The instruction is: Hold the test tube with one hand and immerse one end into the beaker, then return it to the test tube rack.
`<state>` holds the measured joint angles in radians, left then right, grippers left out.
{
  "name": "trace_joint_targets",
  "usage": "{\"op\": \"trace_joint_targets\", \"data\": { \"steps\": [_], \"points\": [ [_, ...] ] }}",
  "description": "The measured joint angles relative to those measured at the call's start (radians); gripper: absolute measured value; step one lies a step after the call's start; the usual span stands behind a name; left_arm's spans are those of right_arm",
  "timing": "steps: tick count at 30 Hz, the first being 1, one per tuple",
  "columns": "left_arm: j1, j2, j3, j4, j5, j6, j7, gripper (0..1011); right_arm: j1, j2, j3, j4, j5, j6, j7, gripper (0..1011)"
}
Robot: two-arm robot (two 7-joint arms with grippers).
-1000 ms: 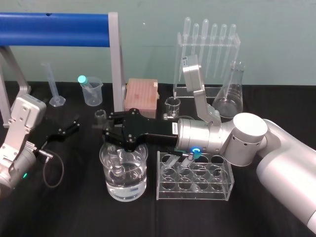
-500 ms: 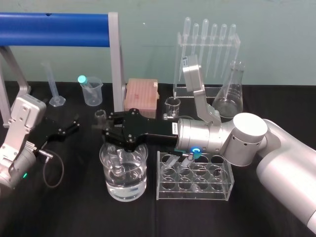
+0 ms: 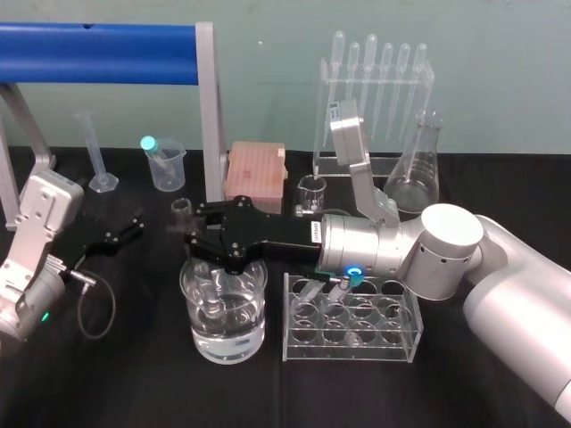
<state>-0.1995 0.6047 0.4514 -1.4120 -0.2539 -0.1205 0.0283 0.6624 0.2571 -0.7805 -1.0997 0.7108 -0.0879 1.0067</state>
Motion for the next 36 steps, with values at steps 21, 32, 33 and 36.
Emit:
{"op": "trace_joint_targets", "data": {
  "steps": [21,32,33,36],
  "points": [
    [0.0,0.0,0.0,0.0,0.0,0.0,0.0,1000,0.0,0.0,0.0,0.0,0.0,0.0,0.0,227],
    [0.0,0.0,0.0,0.0,0.0,0.0,0.0,1000,0.0,0.0,0.0,0.0,0.0,0.0,0.0,227],
    [0.0,0.0,0.0,0.0,0.0,0.0,0.0,1000,0.0,0.0,0.0,0.0,0.0,0.0,0.0,227],
    [0.0,0.0,0.0,0.0,0.0,0.0,0.0,1000,0.0,0.0,0.0,0.0,0.0,0.0,0.0,226]
  ]
}}
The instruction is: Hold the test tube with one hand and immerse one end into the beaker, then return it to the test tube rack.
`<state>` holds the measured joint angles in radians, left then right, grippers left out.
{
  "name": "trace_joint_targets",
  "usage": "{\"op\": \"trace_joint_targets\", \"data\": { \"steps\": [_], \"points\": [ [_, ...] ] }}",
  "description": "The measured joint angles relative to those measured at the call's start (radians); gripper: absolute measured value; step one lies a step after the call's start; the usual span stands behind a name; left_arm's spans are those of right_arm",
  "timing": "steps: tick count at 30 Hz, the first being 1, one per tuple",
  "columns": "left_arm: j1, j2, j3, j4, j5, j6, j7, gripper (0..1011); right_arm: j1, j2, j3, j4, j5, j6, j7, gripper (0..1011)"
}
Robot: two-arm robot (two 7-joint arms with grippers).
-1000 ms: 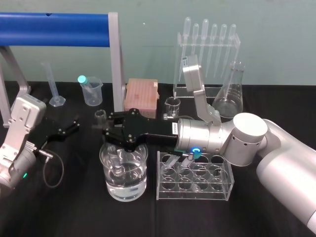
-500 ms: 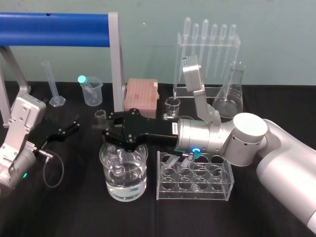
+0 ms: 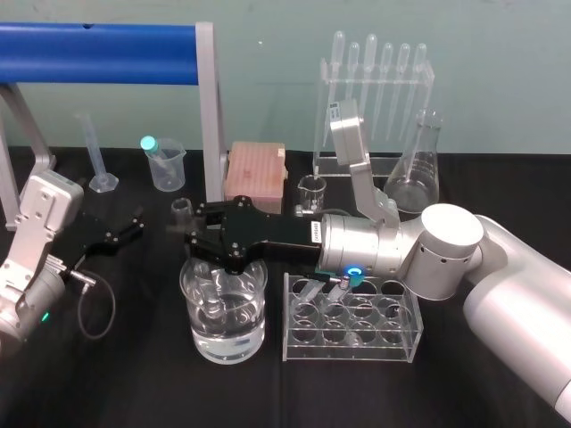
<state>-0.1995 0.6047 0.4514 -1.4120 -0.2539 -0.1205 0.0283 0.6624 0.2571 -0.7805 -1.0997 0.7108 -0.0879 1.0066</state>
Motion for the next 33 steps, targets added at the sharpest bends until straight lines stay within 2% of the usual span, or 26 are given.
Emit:
{"op": "trace_joint_targets", "data": {
  "steps": [33],
  "points": [
    [0.0,0.0,0.0,0.0,0.0,0.0,0.0,1000,0.0,0.0,0.0,0.0,0.0,0.0,0.0,227]
  ]
}}
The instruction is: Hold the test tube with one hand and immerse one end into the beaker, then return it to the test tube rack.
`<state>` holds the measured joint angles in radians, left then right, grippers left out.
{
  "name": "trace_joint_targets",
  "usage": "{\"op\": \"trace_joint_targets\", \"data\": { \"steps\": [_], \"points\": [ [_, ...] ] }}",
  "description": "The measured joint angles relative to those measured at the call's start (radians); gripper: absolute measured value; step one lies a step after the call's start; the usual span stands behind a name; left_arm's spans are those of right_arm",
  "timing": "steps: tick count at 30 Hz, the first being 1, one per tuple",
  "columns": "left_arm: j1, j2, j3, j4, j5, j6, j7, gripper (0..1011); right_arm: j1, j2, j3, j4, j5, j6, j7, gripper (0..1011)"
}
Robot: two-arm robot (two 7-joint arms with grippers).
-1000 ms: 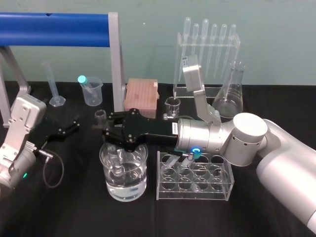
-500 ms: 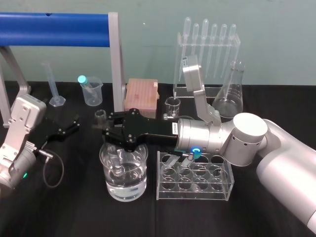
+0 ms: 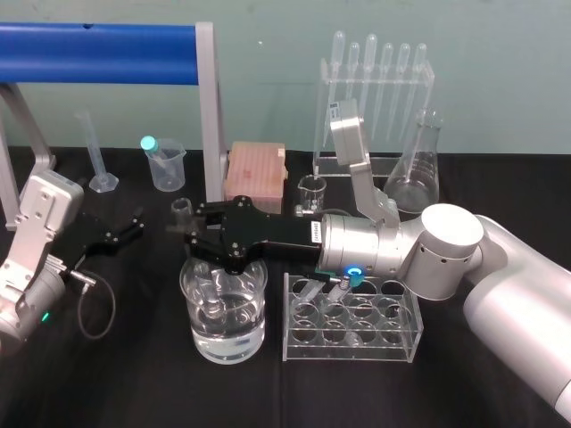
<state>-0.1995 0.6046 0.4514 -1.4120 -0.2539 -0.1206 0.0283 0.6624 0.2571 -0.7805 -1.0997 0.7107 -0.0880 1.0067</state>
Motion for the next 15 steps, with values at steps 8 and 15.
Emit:
{"op": "trace_joint_targets", "data": {
  "steps": [8,15],
  "points": [
    [0.0,0.0,0.0,0.0,0.0,0.0,0.0,1000,0.0,0.0,0.0,0.0,0.0,0.0,0.0,227],
    [0.0,0.0,0.0,0.0,0.0,0.0,0.0,1000,0.0,0.0,0.0,0.0,0.0,0.0,0.0,227]
  ]
}}
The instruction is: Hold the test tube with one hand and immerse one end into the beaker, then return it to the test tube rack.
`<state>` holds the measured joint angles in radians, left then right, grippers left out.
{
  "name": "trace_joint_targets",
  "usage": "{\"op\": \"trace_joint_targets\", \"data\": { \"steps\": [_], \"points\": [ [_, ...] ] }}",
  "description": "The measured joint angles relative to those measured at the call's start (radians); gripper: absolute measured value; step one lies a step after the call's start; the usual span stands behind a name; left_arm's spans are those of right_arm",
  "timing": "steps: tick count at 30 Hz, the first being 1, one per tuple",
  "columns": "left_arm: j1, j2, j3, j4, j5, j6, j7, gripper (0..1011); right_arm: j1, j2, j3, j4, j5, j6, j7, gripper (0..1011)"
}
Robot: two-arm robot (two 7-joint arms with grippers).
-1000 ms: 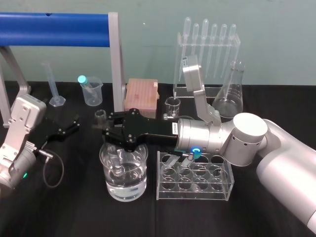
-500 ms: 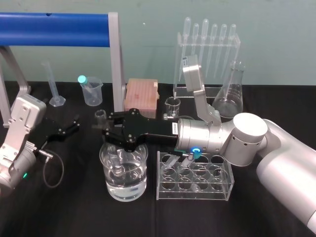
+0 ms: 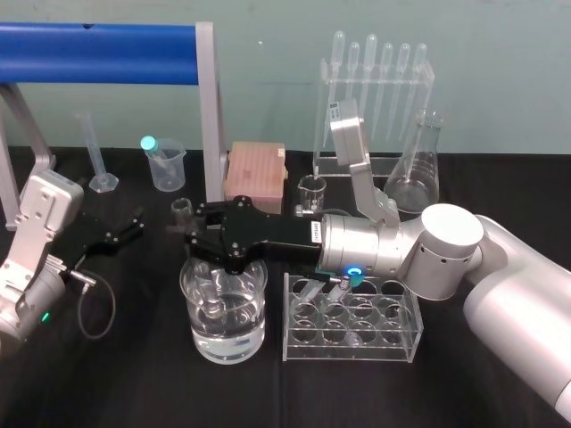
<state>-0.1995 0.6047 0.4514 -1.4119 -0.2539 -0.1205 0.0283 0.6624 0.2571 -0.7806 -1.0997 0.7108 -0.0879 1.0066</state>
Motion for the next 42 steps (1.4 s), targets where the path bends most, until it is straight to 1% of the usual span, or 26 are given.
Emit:
{"op": "trace_joint_targets", "data": {
  "steps": [42],
  "points": [
    [0.0,0.0,0.0,0.0,0.0,0.0,0.0,1000,0.0,0.0,0.0,0.0,0.0,0.0,0.0,227]
  ]
}}
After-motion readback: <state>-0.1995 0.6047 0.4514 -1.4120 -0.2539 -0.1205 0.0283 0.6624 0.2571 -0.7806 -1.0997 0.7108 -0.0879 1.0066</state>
